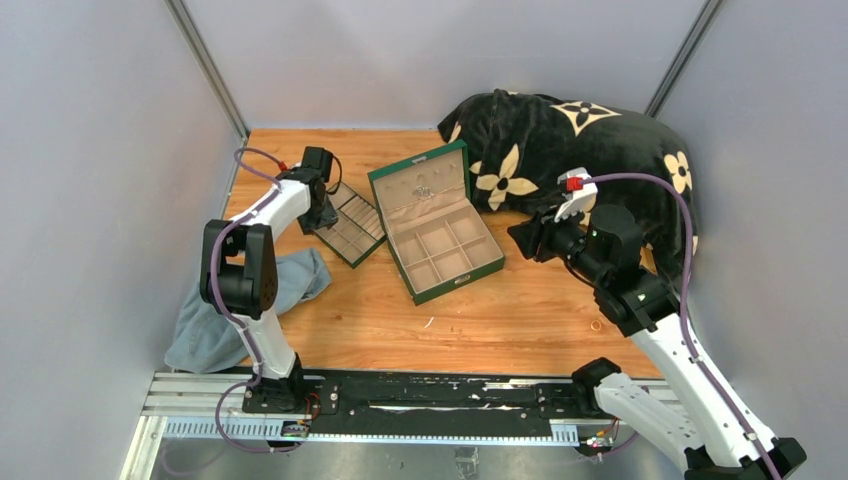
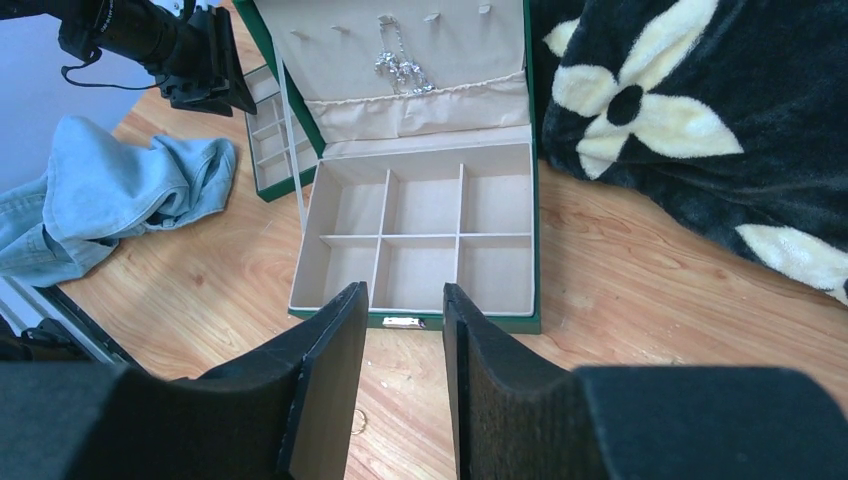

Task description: Organize the mixed jewelry

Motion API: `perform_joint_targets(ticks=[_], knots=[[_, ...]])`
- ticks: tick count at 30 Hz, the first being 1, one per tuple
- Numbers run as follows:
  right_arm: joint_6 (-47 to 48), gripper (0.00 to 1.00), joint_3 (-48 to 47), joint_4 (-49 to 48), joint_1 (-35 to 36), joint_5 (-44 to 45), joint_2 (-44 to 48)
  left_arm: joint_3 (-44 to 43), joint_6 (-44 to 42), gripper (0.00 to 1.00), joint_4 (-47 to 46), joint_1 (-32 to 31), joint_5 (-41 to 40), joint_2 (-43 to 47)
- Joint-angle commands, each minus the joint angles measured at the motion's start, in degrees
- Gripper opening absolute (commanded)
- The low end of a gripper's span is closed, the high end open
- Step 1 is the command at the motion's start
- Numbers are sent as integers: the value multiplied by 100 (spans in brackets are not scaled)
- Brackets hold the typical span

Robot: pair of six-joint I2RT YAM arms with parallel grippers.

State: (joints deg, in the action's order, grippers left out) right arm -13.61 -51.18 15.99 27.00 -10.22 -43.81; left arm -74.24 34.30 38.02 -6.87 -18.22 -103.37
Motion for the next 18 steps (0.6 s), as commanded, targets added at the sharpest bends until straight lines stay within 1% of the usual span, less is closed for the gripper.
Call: perform_joint_targets(ticks=[1,3,6,9,13,18], knots=[[-154,39,53,119,-12,105,52,-48,417,42,-278,54,-61,-126],[-152,39,32,160,-11,98,57,-68,441,40,-232,55,-127,-208],[-156,39,7,225,-11,103,81,194,452,37,-419,139,-153,-104],[-152,39,17,269,-12,135,124,479,406,36,-743,265,66,-30],[-171,39,73,236,-12,151,143,579,364,36,-958,307,267,-135],[-176,38,39,226,-15,123,68,596,383,36,-1063,309,325,-244]])
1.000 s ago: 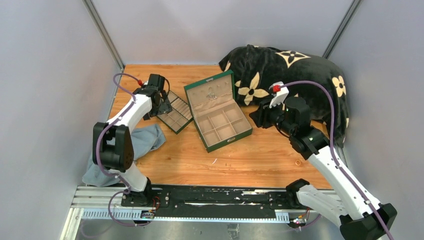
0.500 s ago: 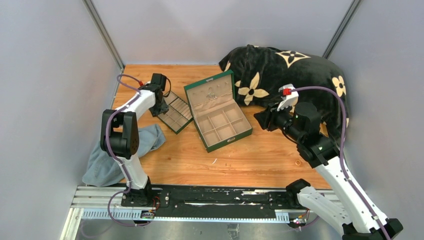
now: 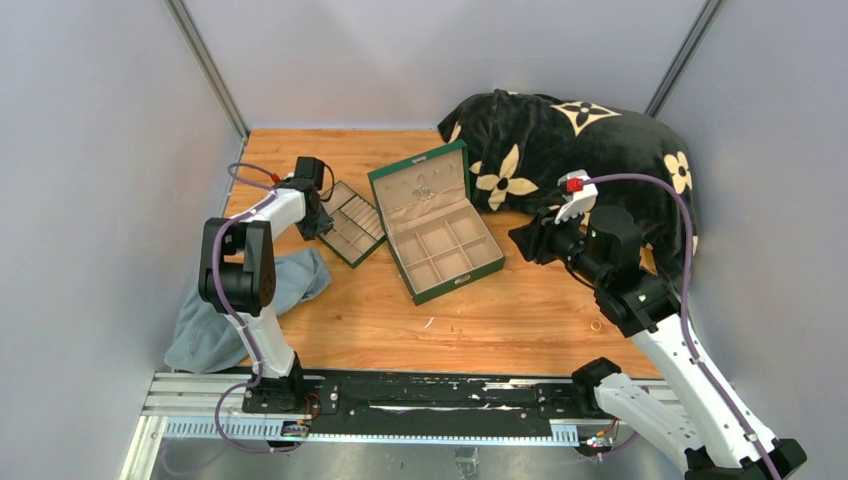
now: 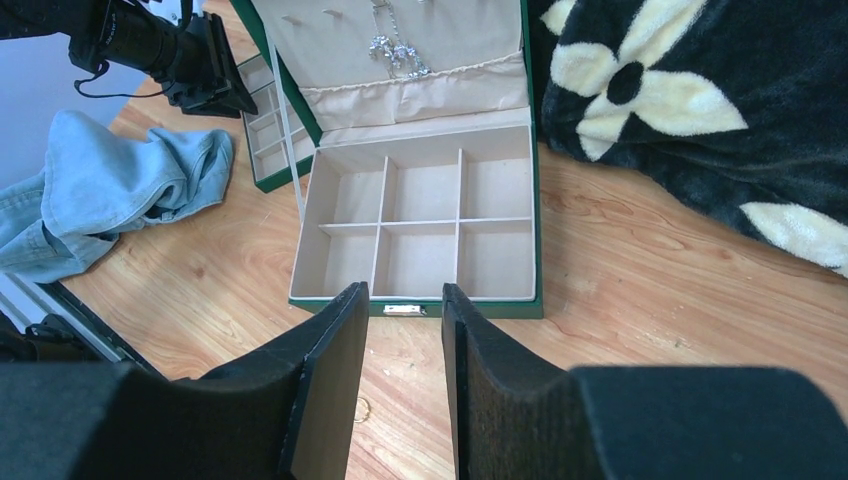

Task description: Organize the mixed jewelry

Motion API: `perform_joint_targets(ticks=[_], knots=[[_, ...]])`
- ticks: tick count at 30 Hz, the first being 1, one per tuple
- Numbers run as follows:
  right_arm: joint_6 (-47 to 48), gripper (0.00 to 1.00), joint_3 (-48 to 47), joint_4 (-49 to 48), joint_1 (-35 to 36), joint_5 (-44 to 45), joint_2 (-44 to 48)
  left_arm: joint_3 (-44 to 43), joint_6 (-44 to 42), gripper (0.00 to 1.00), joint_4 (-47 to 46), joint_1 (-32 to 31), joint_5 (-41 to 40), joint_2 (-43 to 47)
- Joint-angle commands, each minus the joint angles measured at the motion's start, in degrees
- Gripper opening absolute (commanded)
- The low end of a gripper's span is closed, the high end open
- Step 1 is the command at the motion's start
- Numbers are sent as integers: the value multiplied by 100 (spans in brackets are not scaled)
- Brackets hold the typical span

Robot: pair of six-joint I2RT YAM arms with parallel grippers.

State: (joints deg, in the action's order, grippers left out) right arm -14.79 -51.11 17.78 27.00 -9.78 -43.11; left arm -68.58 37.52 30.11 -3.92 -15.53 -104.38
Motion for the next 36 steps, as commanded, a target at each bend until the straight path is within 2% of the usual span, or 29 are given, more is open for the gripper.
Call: perform_joint_targets(ticks=[1,3,11,15,20,25,30,36], knots=[[-63,38,31,35,-12,77,-17,20,63,35,-288,14,55,-183],[-69,38,40,20,-12,75,-34,8,69,31,-295,16,78,-249],[-64,38,48,-44,-10,97,-73,-125,-136,0,-59,42,-216,-203],[-69,38,28,-50,-13,96,-100,-388,-482,0,353,219,-322,159],[-49,38,45,-130,-11,81,-138,-1155,-1596,0,861,270,-346,1177],[-12,38,-26,-290,-11,-68,-375,-1898,-2347,0,807,269,-390,1960],[22,38,-126,-447,-12,-203,-623,-2492,-3387,0,735,271,502,2511],[21,38,-114,-558,-11,-247,-670,-2456,-4159,0,715,274,1737,3152]])
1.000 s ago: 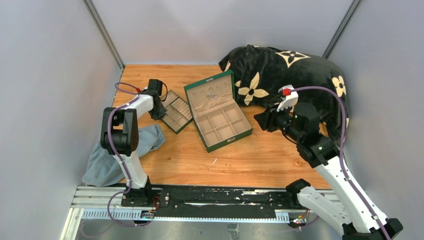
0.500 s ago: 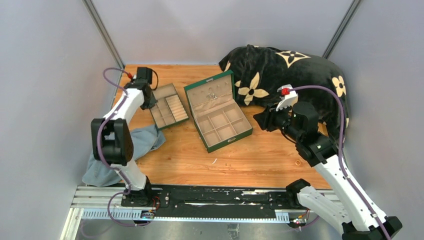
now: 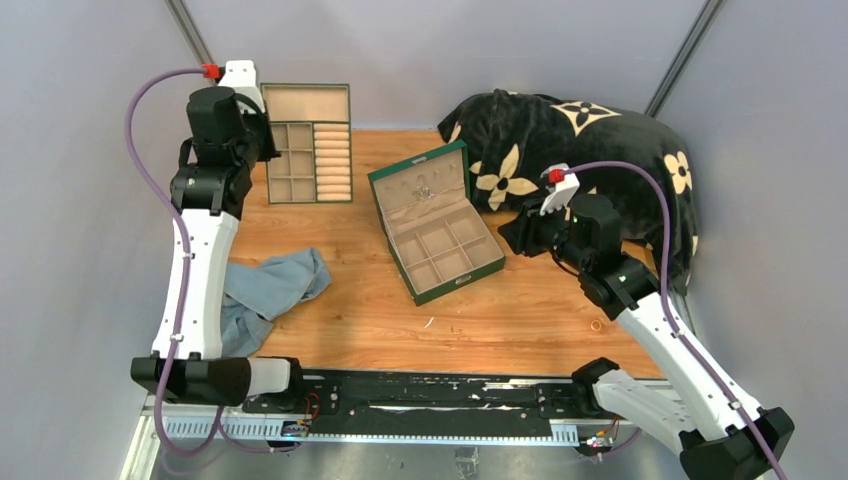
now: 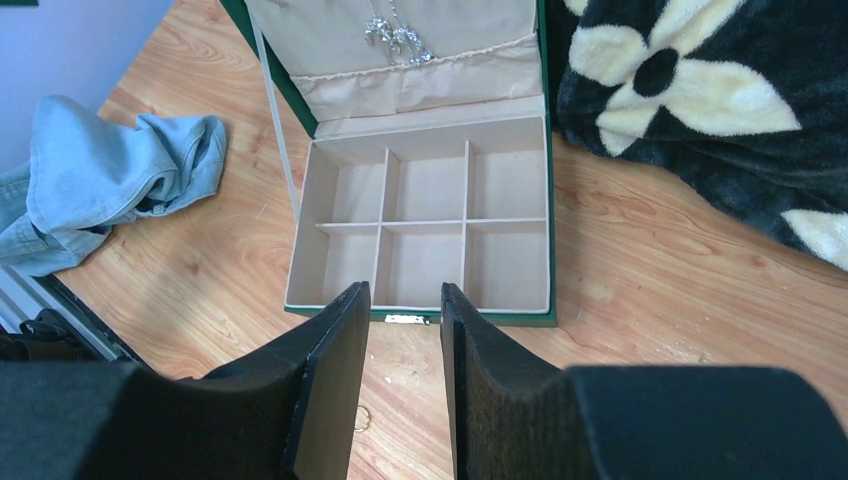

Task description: Organize the mixed jewelry

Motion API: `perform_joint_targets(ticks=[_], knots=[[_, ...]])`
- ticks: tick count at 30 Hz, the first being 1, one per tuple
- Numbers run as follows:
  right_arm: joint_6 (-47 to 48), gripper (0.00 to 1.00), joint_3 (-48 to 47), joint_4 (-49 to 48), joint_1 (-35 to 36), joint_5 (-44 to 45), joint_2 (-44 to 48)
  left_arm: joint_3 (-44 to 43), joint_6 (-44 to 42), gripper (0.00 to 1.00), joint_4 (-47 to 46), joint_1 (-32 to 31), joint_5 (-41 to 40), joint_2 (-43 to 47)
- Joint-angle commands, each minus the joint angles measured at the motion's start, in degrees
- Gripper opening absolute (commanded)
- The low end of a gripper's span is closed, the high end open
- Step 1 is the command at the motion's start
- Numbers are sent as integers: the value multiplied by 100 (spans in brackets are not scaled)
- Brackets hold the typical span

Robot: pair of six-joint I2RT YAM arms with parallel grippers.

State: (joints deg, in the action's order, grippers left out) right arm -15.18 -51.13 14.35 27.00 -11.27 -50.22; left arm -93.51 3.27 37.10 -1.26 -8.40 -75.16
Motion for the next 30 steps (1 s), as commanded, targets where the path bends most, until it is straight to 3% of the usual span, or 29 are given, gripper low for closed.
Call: perform_joint_targets(ticks=[1,5,16,20,25,30], knots=[[53,38,-109,-214,-15,-108,42,93,-741,0,-8,3,1286,337],[-18,38,-97,-213,-15,-147,53,220,-744,0,-13,-48,2181,529],[-173,38,-181,-29,-16,-113,188,244,-691,0,230,-947,2232,426],[-237,40,-580,336,-14,-260,39,236,-911,0,326,-1472,2324,298],[89,39,-980,491,-17,196,220,-152,-1602,0,980,-2428,2021,-160],[951,36,-2625,2108,4,48,-639,-502,-1881,0,1632,-2952,2255,-622]])
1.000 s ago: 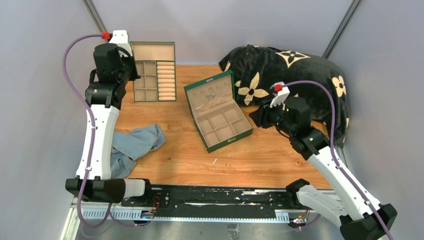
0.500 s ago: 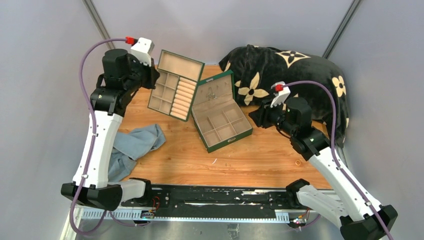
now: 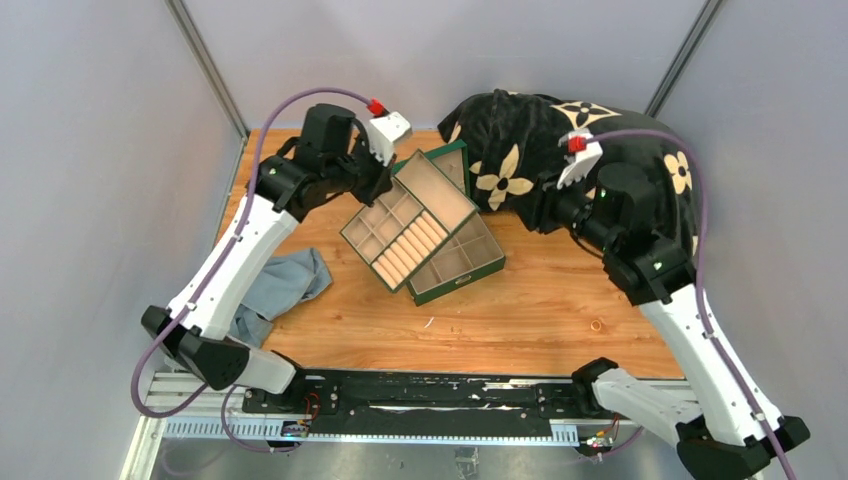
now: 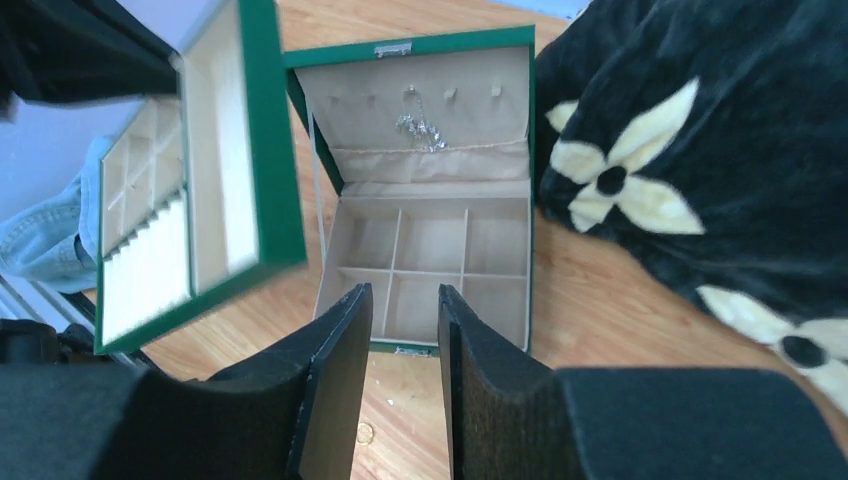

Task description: Organize the mixed jewelry

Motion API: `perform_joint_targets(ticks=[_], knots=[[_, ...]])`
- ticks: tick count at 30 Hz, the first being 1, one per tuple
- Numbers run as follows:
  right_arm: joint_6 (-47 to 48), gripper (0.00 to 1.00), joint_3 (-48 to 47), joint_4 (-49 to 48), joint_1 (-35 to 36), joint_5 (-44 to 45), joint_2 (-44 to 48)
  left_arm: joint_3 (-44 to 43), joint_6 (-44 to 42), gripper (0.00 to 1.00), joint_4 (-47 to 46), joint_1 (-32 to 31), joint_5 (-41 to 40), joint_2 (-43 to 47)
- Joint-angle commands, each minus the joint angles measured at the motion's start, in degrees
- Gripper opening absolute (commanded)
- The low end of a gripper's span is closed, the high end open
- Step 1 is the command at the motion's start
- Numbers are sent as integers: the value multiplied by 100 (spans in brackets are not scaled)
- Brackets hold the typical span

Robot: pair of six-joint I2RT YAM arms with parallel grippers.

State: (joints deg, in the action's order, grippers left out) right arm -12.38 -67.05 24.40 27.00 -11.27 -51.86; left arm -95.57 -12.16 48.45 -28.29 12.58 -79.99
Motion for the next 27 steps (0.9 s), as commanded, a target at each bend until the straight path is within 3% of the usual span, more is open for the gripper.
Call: perform_joint_targets(ticks=[1,8,12,19,27], knots=[[699,36,-1280,1347,50,78,-646,-286,-346,0,522,-295,172,-153],[429,45,-2441,2085,874,805,-1430,-307,-275,0,817,-656,306,-455],[715,43,-3211,2994,1686,1690,-2232,-552,-217,0,1166,-704,341,-761],[698,41,-2668,2799,2078,2207,-2304,-575,-155,0,1185,-704,400,-905],[525,41,-2037,2407,2185,1911,-2226,-489,-147,0,1185,-704,446,-871]])
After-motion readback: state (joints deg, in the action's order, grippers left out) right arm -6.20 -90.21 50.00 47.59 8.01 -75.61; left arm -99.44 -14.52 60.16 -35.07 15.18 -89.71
